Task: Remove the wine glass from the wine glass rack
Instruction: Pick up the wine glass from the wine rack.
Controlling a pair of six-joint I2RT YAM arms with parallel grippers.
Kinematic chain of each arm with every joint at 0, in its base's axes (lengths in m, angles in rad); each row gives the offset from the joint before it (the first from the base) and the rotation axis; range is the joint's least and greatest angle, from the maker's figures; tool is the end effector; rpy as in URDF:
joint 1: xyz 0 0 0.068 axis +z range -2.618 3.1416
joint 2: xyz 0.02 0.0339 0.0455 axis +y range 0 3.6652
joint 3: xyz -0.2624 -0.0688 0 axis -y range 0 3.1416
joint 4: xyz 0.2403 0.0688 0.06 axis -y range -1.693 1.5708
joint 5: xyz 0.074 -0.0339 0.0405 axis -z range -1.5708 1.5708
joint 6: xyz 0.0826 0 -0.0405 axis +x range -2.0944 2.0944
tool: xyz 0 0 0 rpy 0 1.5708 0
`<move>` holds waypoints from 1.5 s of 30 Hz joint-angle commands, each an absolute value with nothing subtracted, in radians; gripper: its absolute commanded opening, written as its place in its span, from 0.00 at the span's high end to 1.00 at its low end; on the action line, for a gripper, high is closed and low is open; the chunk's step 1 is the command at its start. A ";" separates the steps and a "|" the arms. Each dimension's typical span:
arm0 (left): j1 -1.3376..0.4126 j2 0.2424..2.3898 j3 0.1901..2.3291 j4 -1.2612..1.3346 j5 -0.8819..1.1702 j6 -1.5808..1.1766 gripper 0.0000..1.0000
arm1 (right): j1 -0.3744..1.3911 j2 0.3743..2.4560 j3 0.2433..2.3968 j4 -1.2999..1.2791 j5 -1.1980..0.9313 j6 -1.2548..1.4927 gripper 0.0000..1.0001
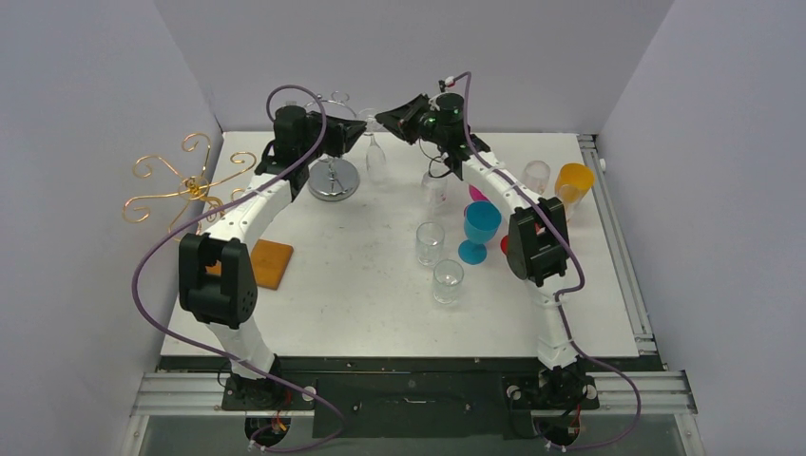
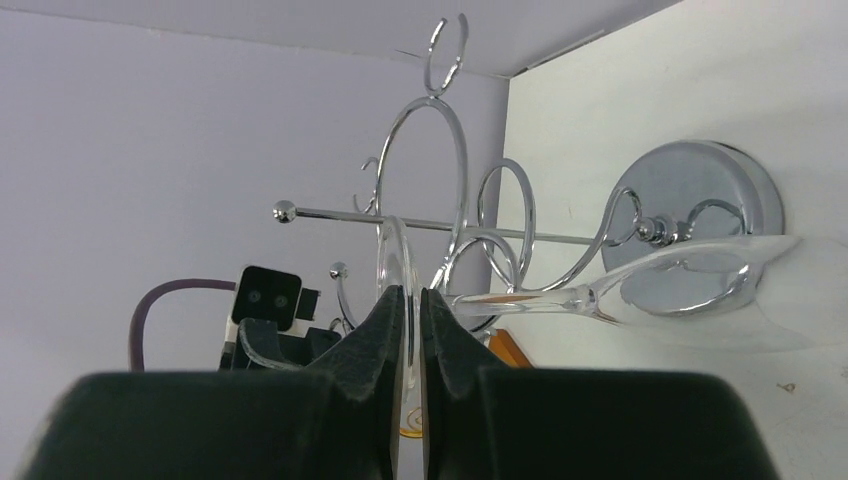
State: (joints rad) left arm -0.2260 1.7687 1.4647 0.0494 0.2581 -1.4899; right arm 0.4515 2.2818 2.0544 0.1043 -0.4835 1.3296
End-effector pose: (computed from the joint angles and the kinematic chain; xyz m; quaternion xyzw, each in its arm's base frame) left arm 0.4511 -0.1254 0.3173 -0.4000 0.6796 -0.5254 0.3196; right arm 0.5095 0.2898 0.2985 0.1657 0.7259 0.6127 0.2650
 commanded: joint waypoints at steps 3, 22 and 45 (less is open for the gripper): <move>-0.221 1.764 1.514 0.073 0.266 -1.454 0.74 | 0.445 2.189 2.052 0.178 -0.478 1.341 1.00; -0.195 1.676 1.299 0.245 0.255 -1.540 0.69 | 0.460 2.172 2.030 0.204 -0.490 1.363 1.00; -0.184 1.661 1.237 0.352 0.299 -1.563 0.65 | 0.468 2.121 1.971 0.213 -0.498 1.356 1.00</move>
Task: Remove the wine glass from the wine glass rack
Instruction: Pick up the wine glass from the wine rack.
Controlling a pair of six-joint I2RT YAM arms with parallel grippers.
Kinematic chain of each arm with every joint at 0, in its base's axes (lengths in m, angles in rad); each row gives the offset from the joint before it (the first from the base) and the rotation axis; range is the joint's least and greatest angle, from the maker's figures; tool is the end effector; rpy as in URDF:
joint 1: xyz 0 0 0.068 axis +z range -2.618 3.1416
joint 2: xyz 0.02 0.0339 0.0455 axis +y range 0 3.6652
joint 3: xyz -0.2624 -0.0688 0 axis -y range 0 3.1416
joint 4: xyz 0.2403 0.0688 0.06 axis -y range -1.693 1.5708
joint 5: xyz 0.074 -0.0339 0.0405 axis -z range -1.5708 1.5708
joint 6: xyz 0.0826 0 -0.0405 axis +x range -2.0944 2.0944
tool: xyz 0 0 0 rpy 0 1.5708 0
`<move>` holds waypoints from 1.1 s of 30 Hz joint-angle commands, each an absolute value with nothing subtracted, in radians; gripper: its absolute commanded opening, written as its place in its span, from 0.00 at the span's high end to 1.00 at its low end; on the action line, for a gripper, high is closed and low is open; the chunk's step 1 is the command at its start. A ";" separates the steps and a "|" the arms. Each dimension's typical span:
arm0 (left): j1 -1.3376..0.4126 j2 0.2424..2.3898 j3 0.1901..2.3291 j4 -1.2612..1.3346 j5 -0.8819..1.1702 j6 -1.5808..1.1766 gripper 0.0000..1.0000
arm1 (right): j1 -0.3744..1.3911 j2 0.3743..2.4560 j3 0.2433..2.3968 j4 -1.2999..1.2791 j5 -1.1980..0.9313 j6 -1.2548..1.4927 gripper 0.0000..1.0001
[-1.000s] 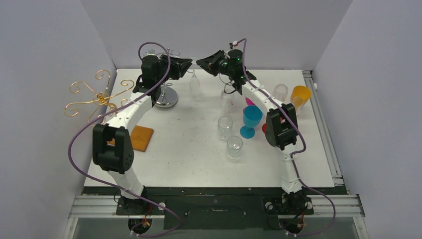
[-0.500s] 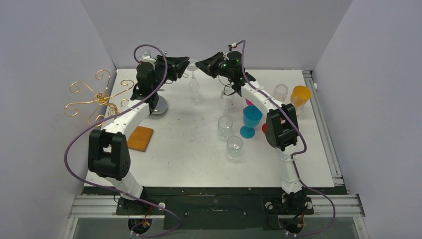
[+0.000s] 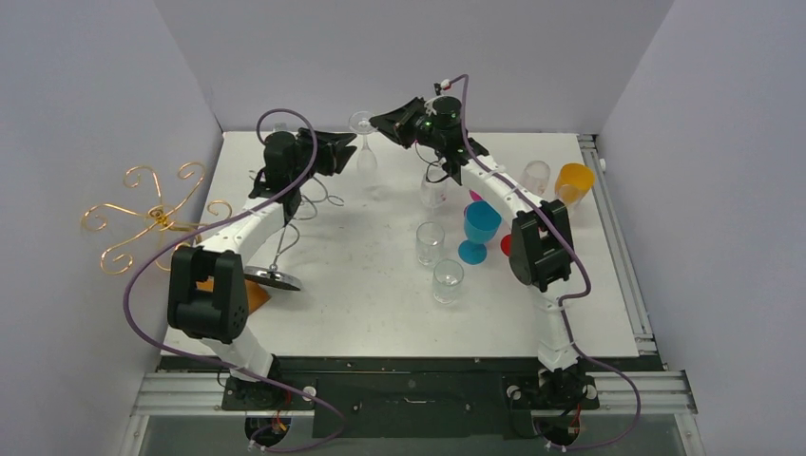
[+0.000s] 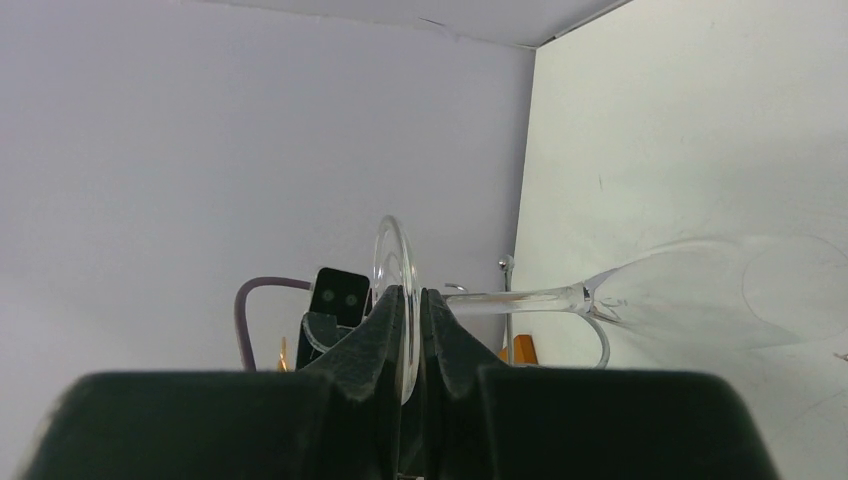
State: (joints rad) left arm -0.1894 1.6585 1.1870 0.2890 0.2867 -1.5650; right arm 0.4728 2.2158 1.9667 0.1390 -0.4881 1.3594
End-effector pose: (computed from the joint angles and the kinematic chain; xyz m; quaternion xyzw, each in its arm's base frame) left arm 0.4228 -0.1048 0.2914 -0.4123 0.6458 -0.5571 0.3204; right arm 0.4912 0.2947 0.3059 0.1644 0.7221 0.6231 0.2514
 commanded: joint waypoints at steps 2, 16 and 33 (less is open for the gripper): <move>-0.184 1.675 1.249 0.366 0.312 -1.566 0.66 | 0.461 2.118 1.971 0.209 -0.499 1.352 1.00; -0.181 1.813 1.389 0.386 0.354 -1.610 0.65 | 0.426 2.084 1.945 0.188 -0.512 1.322 1.00; -0.183 1.986 1.598 0.267 0.338 -1.600 0.62 | 0.391 2.092 1.968 0.183 -0.526 1.307 1.00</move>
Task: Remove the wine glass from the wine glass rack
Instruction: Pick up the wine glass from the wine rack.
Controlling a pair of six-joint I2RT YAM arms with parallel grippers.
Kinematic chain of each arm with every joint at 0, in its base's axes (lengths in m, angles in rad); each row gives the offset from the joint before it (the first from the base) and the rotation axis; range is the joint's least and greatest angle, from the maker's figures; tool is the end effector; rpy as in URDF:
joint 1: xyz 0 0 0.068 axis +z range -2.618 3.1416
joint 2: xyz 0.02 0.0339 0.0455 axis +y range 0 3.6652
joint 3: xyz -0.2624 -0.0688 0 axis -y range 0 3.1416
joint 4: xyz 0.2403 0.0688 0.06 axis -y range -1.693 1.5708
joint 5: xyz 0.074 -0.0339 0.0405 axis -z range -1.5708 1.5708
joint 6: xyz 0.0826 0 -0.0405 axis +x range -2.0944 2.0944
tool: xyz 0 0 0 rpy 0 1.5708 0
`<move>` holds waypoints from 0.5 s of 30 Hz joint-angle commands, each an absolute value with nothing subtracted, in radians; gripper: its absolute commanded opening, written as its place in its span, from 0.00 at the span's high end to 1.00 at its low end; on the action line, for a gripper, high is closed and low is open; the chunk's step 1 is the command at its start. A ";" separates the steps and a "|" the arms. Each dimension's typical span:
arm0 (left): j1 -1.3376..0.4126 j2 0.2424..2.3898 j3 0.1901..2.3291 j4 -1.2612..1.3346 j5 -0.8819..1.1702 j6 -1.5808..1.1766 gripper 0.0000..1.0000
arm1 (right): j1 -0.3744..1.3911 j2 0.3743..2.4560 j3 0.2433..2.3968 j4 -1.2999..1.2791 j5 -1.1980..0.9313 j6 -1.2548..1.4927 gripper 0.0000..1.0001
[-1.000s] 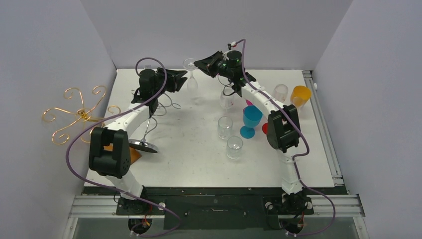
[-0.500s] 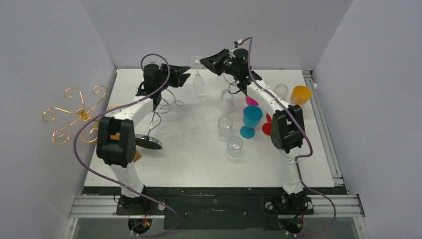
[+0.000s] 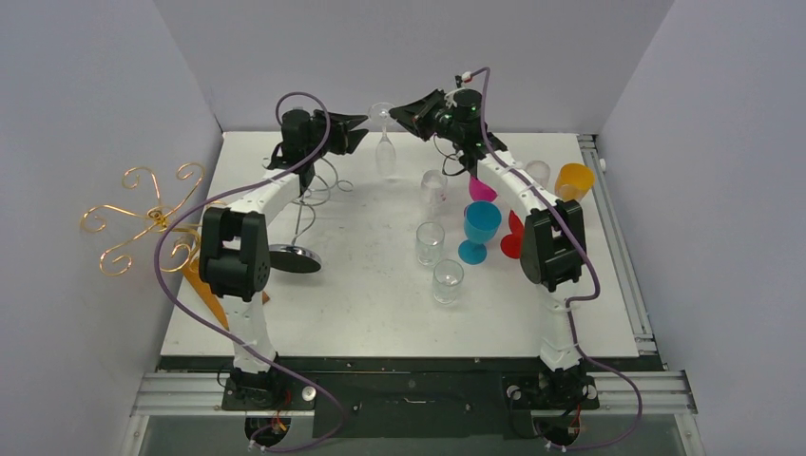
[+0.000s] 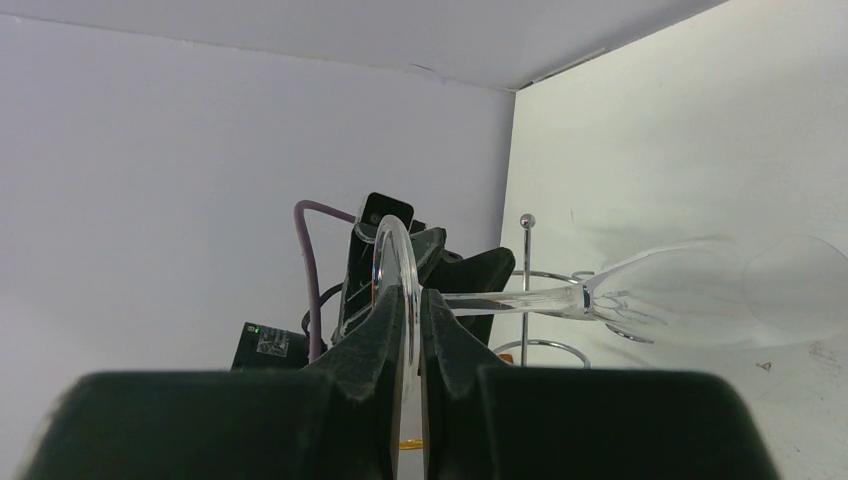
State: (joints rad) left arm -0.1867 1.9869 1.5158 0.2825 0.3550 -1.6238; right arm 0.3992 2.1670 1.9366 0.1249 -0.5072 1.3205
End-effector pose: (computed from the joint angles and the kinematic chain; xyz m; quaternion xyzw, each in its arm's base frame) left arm 0.5019 -0.1240 0.2695 -0.4146 0.6450 -0.5775 0.2804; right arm 0.5007 0.2548 0.3188 0.1696 0.7192 0.6123 0.2812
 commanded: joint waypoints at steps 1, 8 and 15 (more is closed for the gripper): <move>-0.184 1.989 1.599 0.237 0.319 -1.596 0.62 | 0.388 2.091 1.965 0.184 -0.527 1.305 1.00; -0.184 2.053 1.609 0.204 0.293 -1.572 0.59 | 0.373 2.088 1.955 0.185 -0.532 1.299 1.00; -0.188 2.139 1.644 0.209 0.282 -1.564 0.51 | 0.363 2.072 1.943 0.185 -0.541 1.283 1.00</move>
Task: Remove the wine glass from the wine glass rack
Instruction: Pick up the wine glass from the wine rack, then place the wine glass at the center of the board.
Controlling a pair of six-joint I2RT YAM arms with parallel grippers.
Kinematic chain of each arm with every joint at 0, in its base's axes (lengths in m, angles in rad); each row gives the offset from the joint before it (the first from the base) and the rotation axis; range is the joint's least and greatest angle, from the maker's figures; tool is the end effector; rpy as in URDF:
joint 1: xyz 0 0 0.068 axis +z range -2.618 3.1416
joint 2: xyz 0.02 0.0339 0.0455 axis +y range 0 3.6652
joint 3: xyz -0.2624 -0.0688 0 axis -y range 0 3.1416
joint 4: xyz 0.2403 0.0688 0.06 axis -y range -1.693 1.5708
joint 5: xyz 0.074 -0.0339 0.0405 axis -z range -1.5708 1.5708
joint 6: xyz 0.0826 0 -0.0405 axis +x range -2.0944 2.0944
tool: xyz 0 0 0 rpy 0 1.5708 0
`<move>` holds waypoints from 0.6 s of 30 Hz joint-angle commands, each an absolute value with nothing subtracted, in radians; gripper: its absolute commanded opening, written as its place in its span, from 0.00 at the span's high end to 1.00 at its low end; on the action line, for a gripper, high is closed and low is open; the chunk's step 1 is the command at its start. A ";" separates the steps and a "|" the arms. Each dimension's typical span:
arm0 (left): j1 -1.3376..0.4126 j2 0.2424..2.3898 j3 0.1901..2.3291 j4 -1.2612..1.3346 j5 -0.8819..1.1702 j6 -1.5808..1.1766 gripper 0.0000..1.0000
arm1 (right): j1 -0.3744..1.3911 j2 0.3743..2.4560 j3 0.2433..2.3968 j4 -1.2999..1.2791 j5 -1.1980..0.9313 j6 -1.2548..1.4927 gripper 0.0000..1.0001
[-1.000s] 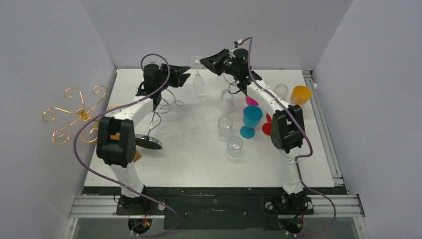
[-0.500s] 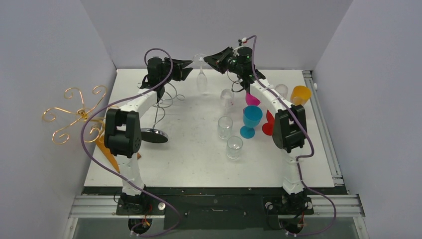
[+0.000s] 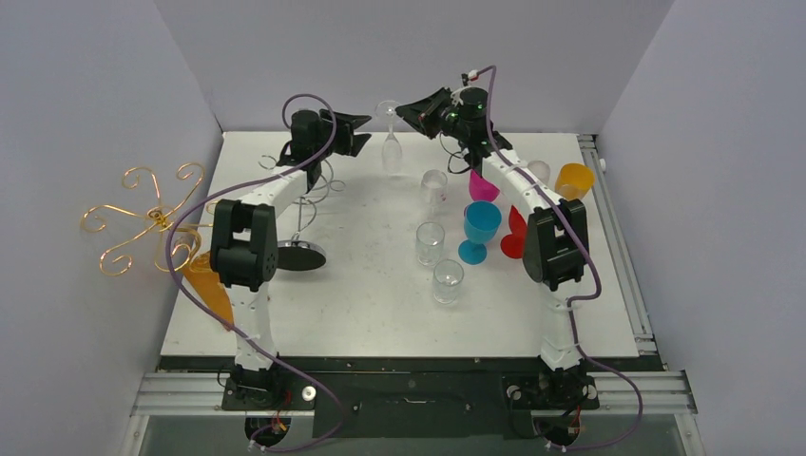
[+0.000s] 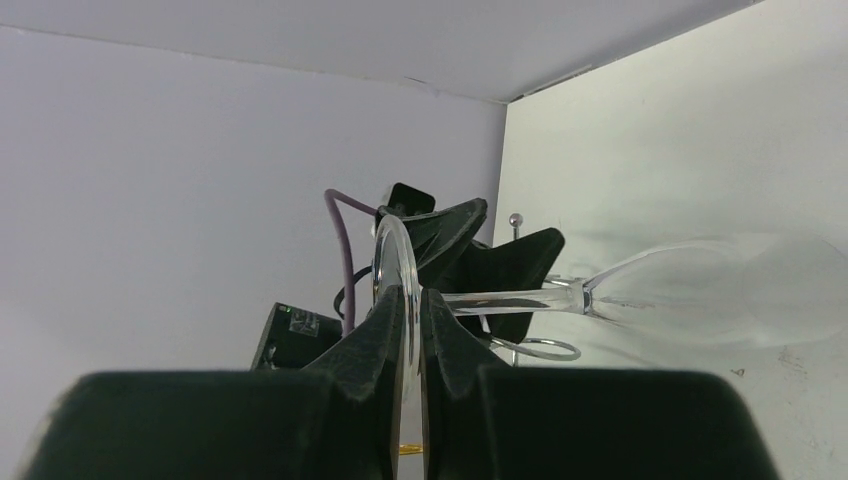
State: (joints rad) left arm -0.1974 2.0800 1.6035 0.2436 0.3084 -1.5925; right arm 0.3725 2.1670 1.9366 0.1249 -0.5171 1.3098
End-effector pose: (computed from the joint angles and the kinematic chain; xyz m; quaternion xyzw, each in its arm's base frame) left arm 0.5222 -0.1300 0.2505 -0.4249 0.6553 -0.5535 0.2893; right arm 0.5067 0.2418 0.3188 0.1721 0.7184 0.6087 0.2893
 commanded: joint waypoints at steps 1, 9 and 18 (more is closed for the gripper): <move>-0.190 2.150 1.654 0.206 0.282 -1.558 0.49 | 0.362 2.070 1.943 0.182 -0.542 1.281 1.00; -0.199 2.197 1.685 0.230 0.286 -1.518 0.27 | 0.357 2.059 1.938 0.162 -0.548 1.251 1.00; -0.198 2.205 1.718 0.283 0.287 -1.461 0.15 | 0.353 2.053 1.938 0.160 -0.550 1.247 1.00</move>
